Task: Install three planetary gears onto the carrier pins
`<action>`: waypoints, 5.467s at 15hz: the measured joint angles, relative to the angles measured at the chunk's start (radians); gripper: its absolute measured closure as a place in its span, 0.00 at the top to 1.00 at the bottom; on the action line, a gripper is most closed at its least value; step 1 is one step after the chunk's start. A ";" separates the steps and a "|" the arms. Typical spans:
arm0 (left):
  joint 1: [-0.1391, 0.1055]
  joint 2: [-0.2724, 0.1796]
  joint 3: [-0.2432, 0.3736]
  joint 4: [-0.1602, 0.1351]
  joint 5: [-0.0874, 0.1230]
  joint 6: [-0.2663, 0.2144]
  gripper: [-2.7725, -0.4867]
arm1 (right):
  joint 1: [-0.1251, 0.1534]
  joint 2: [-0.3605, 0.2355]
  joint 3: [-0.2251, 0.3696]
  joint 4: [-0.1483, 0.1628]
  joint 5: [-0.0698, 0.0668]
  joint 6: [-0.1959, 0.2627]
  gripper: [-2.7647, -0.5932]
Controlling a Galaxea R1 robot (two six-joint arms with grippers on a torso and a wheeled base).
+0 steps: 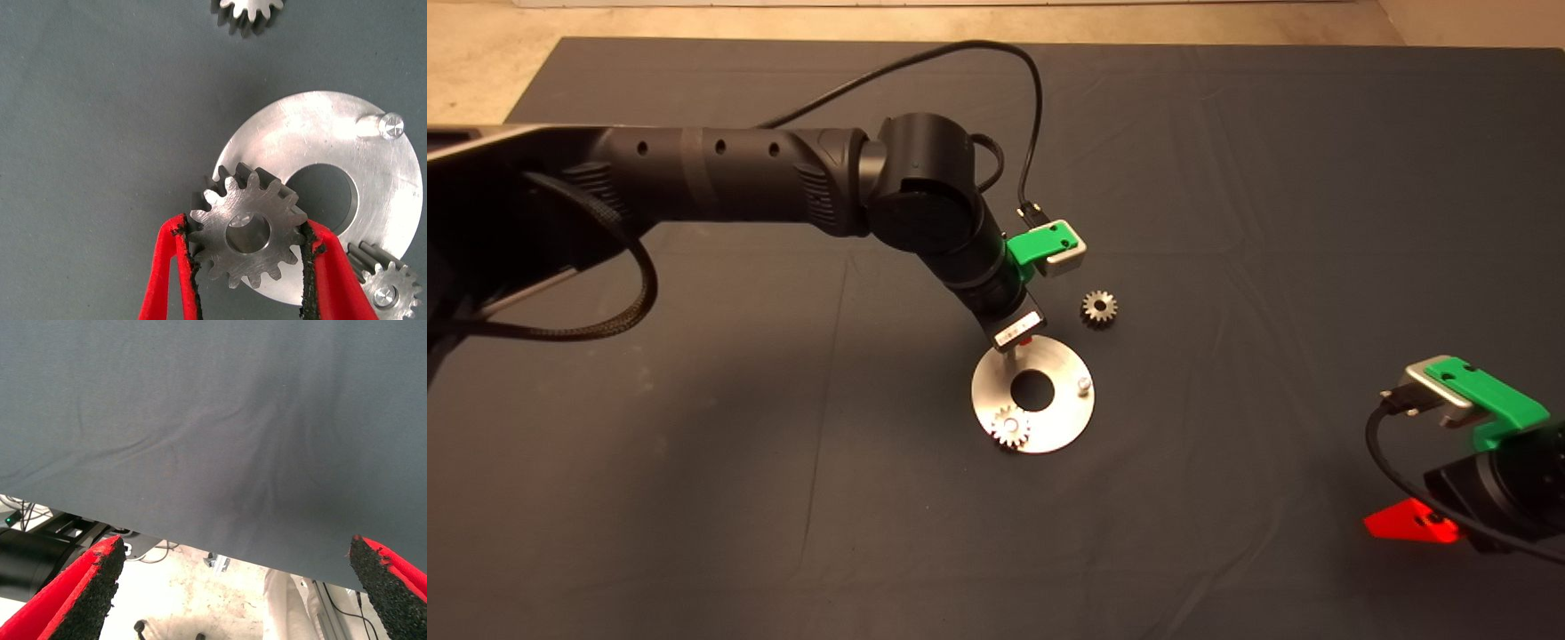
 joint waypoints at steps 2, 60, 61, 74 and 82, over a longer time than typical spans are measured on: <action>0.006 0.000 -0.003 0.000 -0.001 0.015 0.03 | 0.000 -0.003 0.000 0.000 0.000 0.000 0.88; 0.050 -0.016 -0.015 0.002 -0.018 0.048 0.03 | 0.009 -0.005 0.000 0.007 0.000 0.000 0.88; 0.050 -0.018 -0.015 0.002 -0.019 0.048 0.03 | 0.009 -0.005 0.000 0.007 0.000 0.000 0.88; 0.050 -0.032 -0.015 -0.001 -0.027 0.036 0.03 | 0.009 -0.005 0.000 0.007 0.000 0.000 0.88; 0.055 -0.032 -0.015 -0.001 -0.032 0.036 0.03 | 0.011 -0.005 0.000 0.007 0.000 0.000 0.88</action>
